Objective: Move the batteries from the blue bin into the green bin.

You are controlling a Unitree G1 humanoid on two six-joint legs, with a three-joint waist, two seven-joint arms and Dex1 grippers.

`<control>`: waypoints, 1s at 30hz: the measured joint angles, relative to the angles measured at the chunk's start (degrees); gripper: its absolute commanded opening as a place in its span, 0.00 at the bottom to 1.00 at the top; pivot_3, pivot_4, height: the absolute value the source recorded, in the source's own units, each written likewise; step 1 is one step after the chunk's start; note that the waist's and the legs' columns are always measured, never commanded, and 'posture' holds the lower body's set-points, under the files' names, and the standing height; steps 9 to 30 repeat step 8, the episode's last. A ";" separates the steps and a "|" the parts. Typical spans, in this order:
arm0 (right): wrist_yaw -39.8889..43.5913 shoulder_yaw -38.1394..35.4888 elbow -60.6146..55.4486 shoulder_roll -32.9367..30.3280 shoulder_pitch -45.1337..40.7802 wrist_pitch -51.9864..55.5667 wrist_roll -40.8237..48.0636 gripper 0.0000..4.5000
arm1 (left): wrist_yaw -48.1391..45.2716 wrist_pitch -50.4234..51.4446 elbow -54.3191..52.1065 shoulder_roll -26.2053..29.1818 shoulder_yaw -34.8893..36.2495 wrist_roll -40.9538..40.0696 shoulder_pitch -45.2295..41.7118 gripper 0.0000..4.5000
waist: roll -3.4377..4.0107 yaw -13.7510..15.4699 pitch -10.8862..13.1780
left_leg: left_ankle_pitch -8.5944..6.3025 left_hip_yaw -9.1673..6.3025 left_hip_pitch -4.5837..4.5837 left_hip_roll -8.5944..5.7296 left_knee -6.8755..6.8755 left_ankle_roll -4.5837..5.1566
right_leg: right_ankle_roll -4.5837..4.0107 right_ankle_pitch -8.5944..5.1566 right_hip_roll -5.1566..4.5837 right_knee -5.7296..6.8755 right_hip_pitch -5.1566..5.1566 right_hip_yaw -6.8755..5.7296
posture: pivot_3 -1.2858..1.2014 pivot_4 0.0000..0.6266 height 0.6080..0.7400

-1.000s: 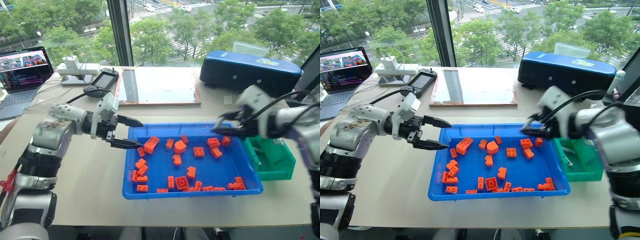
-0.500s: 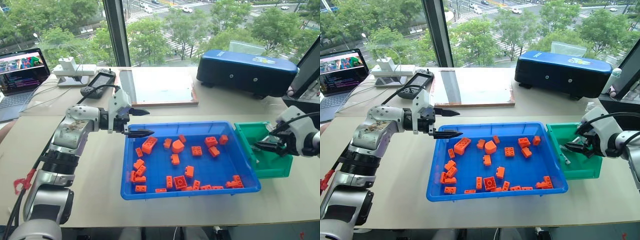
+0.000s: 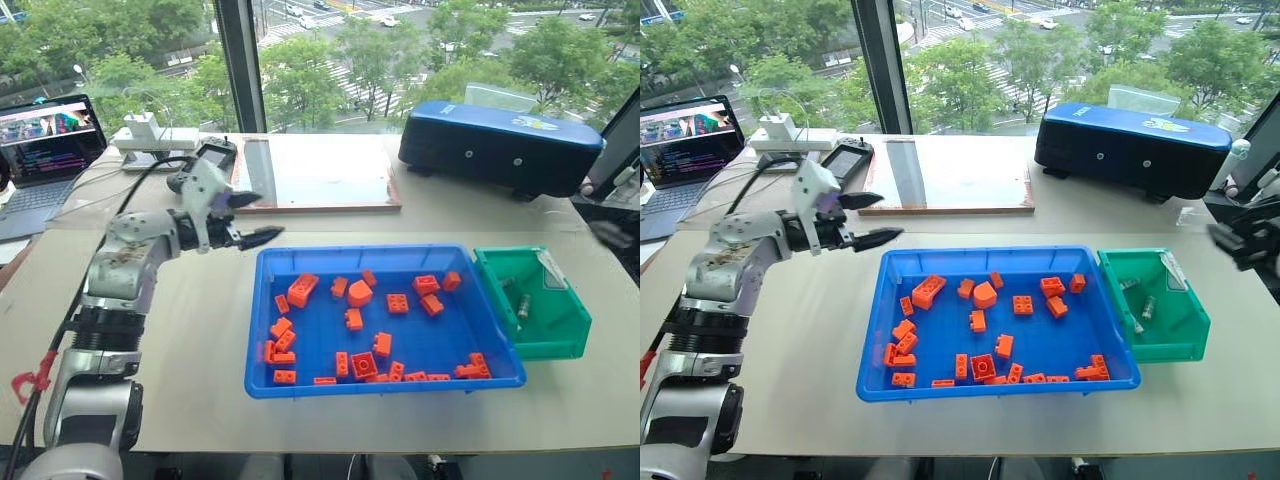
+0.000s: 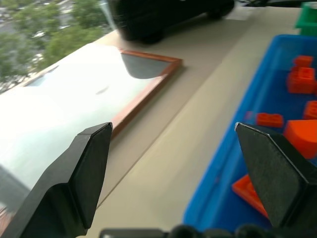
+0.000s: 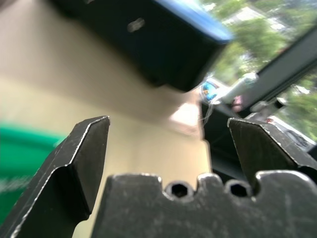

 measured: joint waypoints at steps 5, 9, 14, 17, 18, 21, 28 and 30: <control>3.56 -4.32 -0.45 3.40 9.71 -0.23 3.24 0.99 | 2.73 1.59 -1.45 -0.02 3.12 -1.17 6.39 0.95 | 0.00 -0.03 0.00 | 0.00 0.04 0.00 -0.01 -0.03 0.00 | 0.00 0.00 -0.03 -0.01 0.05 0.01 | 0.52 0.24 1.00; 4.45 -4.15 -0.17 3.87 11.84 -2.88 3.45 0.99 | 2.91 2.84 -3.58 -0.08 3.36 -1.82 9.43 0.95 | 0.02 -0.15 -0.01 | 0.00 0.11 0.07 -0.02 -0.03 0.00 | 0.00 0.00 -0.06 -0.08 0.03 0.04 | 0.52 0.24 1.00; 4.45 -4.15 -0.17 3.87 11.84 -2.88 3.45 0.99 | 2.91 2.84 -3.58 -0.08 3.36 -1.82 9.43 0.95 | 0.02 -0.15 -0.01 | 0.00 0.11 0.07 -0.02 -0.03 0.00 | 0.00 0.00 -0.06 -0.08 0.03 0.04 | 0.52 0.24 1.00; 4.45 -4.15 -0.17 3.87 11.84 -2.88 3.45 0.99 | 2.91 2.84 -3.58 -0.08 3.36 -1.82 9.43 0.95 | 0.02 -0.15 -0.01 | 0.00 0.11 0.07 -0.02 -0.03 0.00 | 0.00 0.00 -0.06 -0.08 0.03 0.04 | 0.52 0.24 1.00; 4.45 -4.15 -0.17 3.87 11.84 -2.88 3.45 0.99 | 2.91 2.84 -3.58 -0.08 3.36 -1.82 9.43 0.95 | 0.02 -0.15 -0.01 | 0.00 0.11 0.07 -0.02 -0.03 0.00 | 0.00 0.00 -0.06 -0.08 0.03 0.04 | 0.52 0.24 1.00; 4.45 -4.15 -0.17 3.87 11.84 -2.88 3.45 0.99 | 2.91 2.84 -3.58 -0.08 3.36 -1.82 9.43 0.95 | 0.02 -0.15 -0.01 | 0.00 0.11 0.07 -0.02 -0.03 0.00 | 0.00 0.00 -0.06 -0.08 0.03 0.04 | 0.52 0.24 1.00; 4.45 -4.15 -0.17 3.87 11.84 -2.88 3.45 0.99 | 2.91 2.84 -3.58 -0.08 3.36 -1.82 9.43 0.95 | 0.02 -0.15 -0.01 | 0.00 0.11 0.07 -0.02 -0.03 0.00 | 0.00 0.00 -0.06 -0.08 0.03 0.04 | 0.52 0.24 1.00; 4.45 -4.15 -0.17 3.87 11.84 -2.88 3.45 0.99 | 2.91 2.84 -3.58 -0.08 3.36 -1.82 9.43 0.95 | 0.02 -0.15 -0.01 | 0.00 0.11 0.07 -0.02 -0.03 0.00 | 0.00 0.00 -0.06 -0.08 0.03 0.04 | 0.52 0.24 1.00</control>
